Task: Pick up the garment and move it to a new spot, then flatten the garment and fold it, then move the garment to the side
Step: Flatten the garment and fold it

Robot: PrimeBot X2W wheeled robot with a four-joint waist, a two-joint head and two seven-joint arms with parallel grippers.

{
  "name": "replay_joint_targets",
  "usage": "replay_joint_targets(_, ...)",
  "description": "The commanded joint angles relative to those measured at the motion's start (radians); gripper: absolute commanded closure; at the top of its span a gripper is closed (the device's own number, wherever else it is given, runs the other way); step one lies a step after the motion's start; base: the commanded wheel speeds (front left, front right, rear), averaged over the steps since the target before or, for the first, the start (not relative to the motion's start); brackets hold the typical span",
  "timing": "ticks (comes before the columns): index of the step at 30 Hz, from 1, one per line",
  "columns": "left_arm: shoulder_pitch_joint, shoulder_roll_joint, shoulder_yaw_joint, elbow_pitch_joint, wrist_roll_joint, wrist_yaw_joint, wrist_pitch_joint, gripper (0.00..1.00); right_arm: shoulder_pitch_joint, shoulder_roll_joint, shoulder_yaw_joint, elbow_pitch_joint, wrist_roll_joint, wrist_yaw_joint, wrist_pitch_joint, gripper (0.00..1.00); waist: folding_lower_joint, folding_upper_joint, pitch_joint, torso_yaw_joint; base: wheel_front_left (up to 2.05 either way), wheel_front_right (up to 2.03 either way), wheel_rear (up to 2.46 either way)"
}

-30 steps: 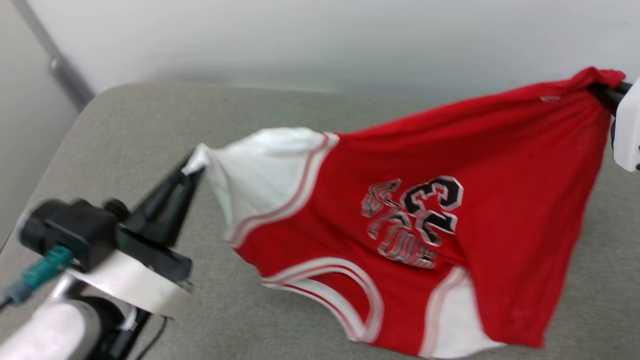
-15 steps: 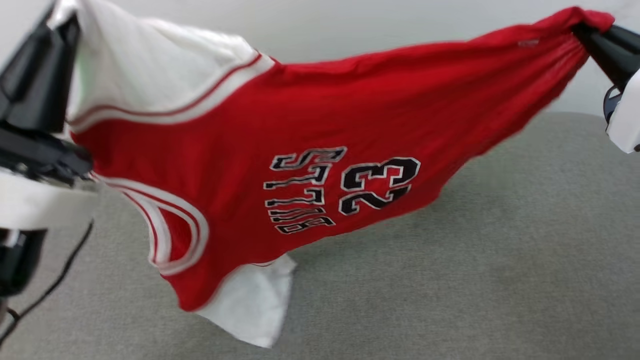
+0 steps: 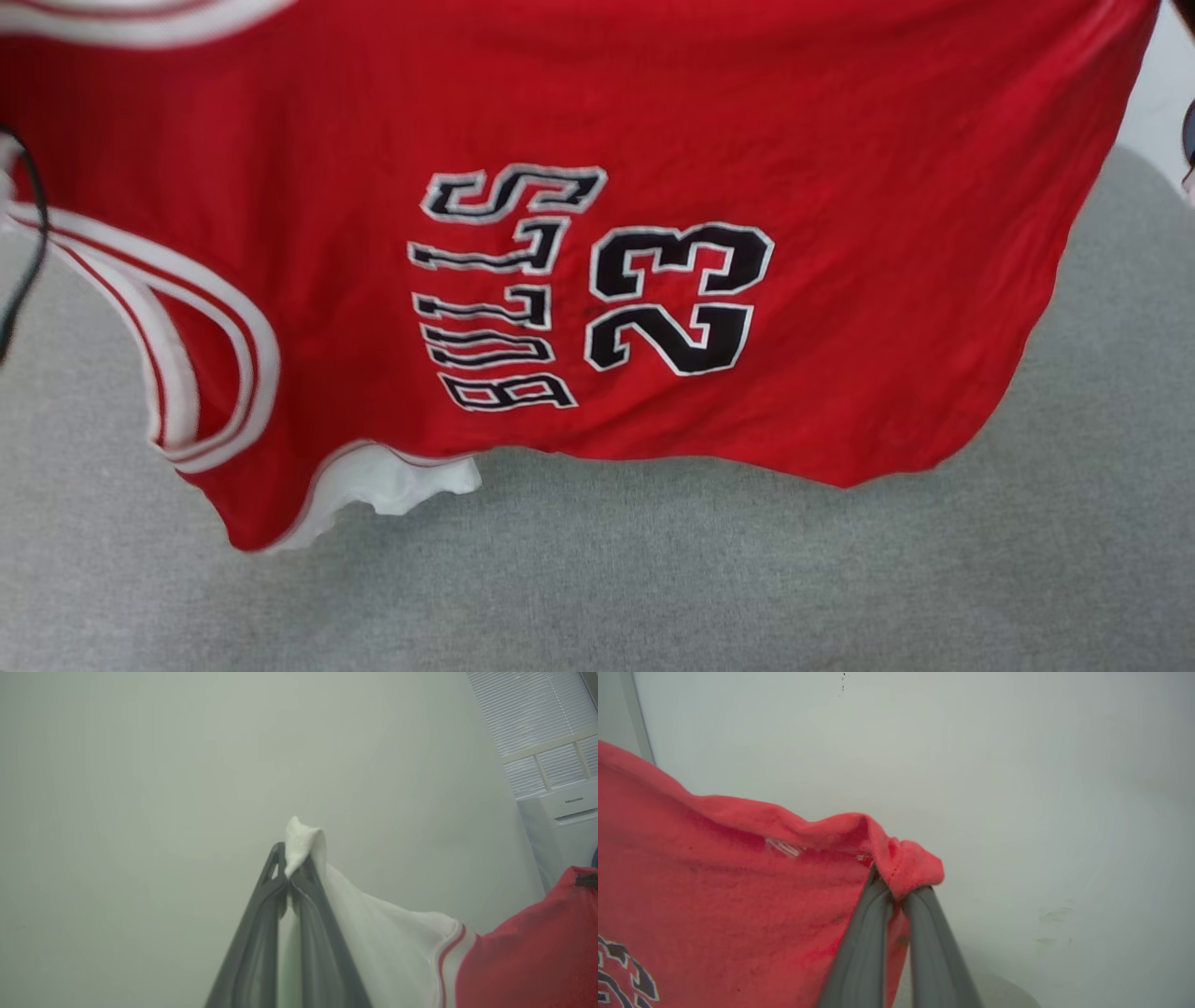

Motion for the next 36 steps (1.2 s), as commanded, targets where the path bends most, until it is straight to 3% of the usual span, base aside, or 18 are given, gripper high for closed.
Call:
replay_joint_targets(1,-0.024,-0.006,0.005,0.006,-0.003,-0.005,0.003,1.00,-0.020,0.006,-0.002,-0.006,-0.009,-0.001,-0.006,1.00,0.0001,0.0000,0.044,-0.001,0.00,0.00,0.00)
replay_joint_targets(6,-0.204,-0.006,0.004,0.097,0.008,-0.050,0.021,1.00,-0.126,0.017,0.000,0.005,-0.046,-0.001,-0.038,1.00,0.0001,0.0000,0.171,-0.004,0.00,0.00,0.00)
replay_joint_targets(13,-0.559,-0.048,-0.047,0.344,0.071,-0.152,0.032,1.00,-0.362,0.012,0.040,0.116,-0.111,-0.001,-0.095,1.00,0.0001,0.0000,0.365,-0.003,0.00,0.00,0.00)
replay_joint_targets(20,-0.913,-0.154,-0.110,0.634,0.167,-0.220,-0.038,1.00,-0.645,0.027,0.094,0.316,-0.190,-0.001,-0.210,1.00,0.0001,0.0000,0.522,0.022,0.00,0.00,0.00)
replay_joint_targets(24,-1.043,-0.207,-0.130,0.769,0.204,-0.236,-0.114,1.00,-0.775,0.026,0.132,0.435,-0.244,-0.001,-0.295,1.00,0.0001,0.0000,0.581,0.044,0.00,0.00,0.00)
replay_joint_targets(30,-1.090,-0.278,-0.158,0.928,0.254,-0.252,-0.253,1.00,-0.865,0.064,0.132,0.629,-0.308,-0.001,-0.427,1.00,0.0001,0.0000,0.627,0.082,0.00,0.00,0.00)
replay_joint_targets(36,-0.927,-0.360,-0.125,0.923,0.247,-0.266,-0.273,1.00,-0.771,0.095,0.180,0.763,-0.299,-0.001,-0.548,1.00,0.0001,0.0000,0.614,0.101,0.00,0.00,0.00)
